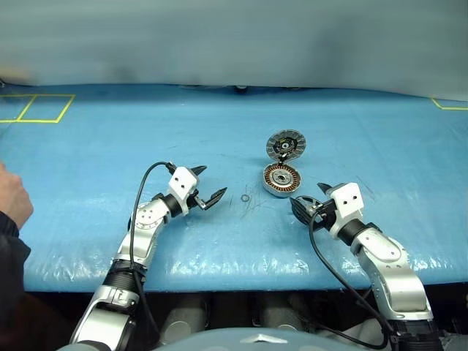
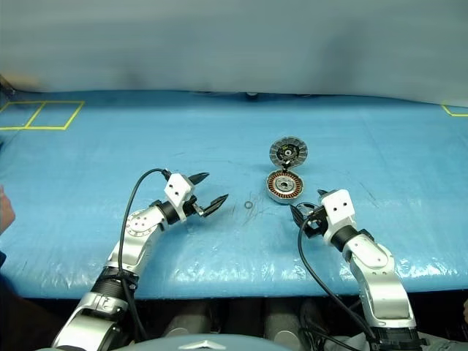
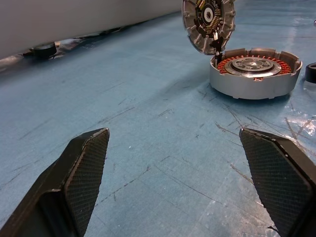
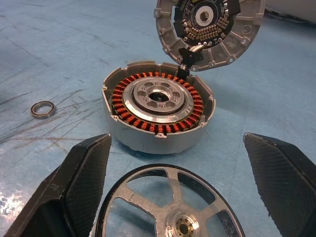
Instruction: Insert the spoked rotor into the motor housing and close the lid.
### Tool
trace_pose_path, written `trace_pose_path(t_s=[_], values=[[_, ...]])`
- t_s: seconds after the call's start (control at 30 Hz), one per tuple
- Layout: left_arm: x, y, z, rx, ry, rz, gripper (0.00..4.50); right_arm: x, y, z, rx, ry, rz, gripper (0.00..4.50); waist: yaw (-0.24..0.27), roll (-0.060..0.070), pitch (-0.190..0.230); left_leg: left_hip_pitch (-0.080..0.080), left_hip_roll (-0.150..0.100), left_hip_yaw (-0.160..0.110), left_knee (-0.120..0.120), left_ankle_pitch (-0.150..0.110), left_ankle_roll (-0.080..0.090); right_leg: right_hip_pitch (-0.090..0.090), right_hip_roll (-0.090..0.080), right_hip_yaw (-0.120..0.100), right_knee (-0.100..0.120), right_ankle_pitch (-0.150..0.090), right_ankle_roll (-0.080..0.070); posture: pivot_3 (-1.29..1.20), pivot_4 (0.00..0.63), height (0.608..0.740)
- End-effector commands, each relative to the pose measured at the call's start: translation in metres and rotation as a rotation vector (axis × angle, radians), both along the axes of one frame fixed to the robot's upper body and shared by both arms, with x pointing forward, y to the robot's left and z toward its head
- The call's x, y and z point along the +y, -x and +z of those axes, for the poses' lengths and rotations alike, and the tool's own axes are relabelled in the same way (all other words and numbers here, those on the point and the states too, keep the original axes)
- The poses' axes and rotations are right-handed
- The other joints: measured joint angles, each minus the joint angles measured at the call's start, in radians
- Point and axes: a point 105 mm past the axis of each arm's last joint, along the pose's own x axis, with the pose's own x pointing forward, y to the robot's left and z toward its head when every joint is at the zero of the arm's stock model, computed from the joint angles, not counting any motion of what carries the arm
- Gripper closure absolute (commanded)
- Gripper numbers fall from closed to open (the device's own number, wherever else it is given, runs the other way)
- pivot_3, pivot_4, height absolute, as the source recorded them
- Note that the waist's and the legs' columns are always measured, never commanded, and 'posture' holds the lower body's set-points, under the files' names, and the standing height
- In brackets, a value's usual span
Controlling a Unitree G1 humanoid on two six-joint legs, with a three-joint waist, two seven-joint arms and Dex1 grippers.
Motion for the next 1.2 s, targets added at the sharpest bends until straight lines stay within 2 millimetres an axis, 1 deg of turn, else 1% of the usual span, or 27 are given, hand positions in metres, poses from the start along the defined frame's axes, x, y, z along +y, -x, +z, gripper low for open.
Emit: trace_pose_path(t_s=[0.03,0.47,0.53,0.7,0.83,0.93,1.0,1.1,1.2], values=[[-0.002,-0.001,0.014,-0.053,0.024,0.000,0.00,-0.001,-0.002,0.011,-0.048,0.003,0.004,0.02,0.000,0.000,0.000,0.000,0.000,0.000,0.000,0.000,0.000,0.000,0.000,0.000,0.000,0.000,0.000,0.00,0.150,0.740],[-0.002,-0.001,0.015,-0.053,0.039,-0.002,0.00,0.000,-0.003,0.009,-0.033,0.018,0.033,0.02,0.000,0.000,0.000,0.000,0.000,0.000,0.000,0.000,0.000,0.000,0.000,0.000,0.000,0.000,0.000,0.00,0.150,0.740],[-0.003,0.000,0.015,-0.053,0.039,-0.002,0.00,0.000,-0.002,0.009,-0.020,0.052,0.061,0.02,0.000,0.000,0.000,0.000,0.000,0.000,0.000,0.000,0.000,0.000,0.000,0.000,0.000,0.000,0.000,0.00,0.150,0.740],[-0.004,0.000,0.014,-0.050,0.034,-0.007,0.00,0.000,-0.002,0.012,0.029,0.214,0.163,0.02,0.000,0.000,0.000,0.000,0.000,0.000,0.000,0.000,0.000,0.000,0.000,0.000,0.000,0.000,0.000,0.00,0.150,0.740],[-0.006,-0.001,0.013,-0.049,0.032,-0.014,0.00,0.013,-0.010,0.027,0.046,0.344,0.322,0.02,-0.004,-0.001,0.001,0.000,0.000,0.001,0.001,0.000,0.000,0.000,0.000,0.000,0.000,0.000,0.000,0.00,0.150,0.740],[-0.007,-0.001,0.013,-0.049,0.032,-0.017,0.00,0.025,-0.019,0.032,0.047,0.403,0.411,0.02,-0.002,-0.002,0.001,0.000,0.001,0.001,0.001,0.000,0.000,0.000,0.000,-0.001,0.000,0.001,0.000,0.00,0.150,0.740],[-0.007,0.000,0.013,-0.050,0.032,-0.019,0.00,0.031,-0.028,0.035,0.047,0.448,0.458,0.02,-0.001,-0.002,0.001,-0.001,0.001,0.001,0.001,0.000,0.000,0.000,0.000,-0.001,-0.001,0.001,0.000,0.00,0.150,0.740],[-0.007,0.000,0.013,-0.050,0.032,-0.018,0.00,0.040,-0.039,0.040,0.046,0.471,0.512,0.02,0.001,-0.002,0.001,-0.003,0.001,0.001,0.002,0.000,0.001,-0.001,0.000,-0.002,-0.002,0.004,-0.004,0.00,0.150,0.740],[-0.007,0.000,0.012,-0.048,0.034,-0.014,0.00,0.047,-0.047,0.040,0.046,0.477,0.548,0.02,0.002,-0.002,0.001,-0.005,0.001,0.001,0.002,-0.001,0.001,-0.003,0.000,-0.001,-0.002,0.004,-0.004,0.00,0.150,0.740]])
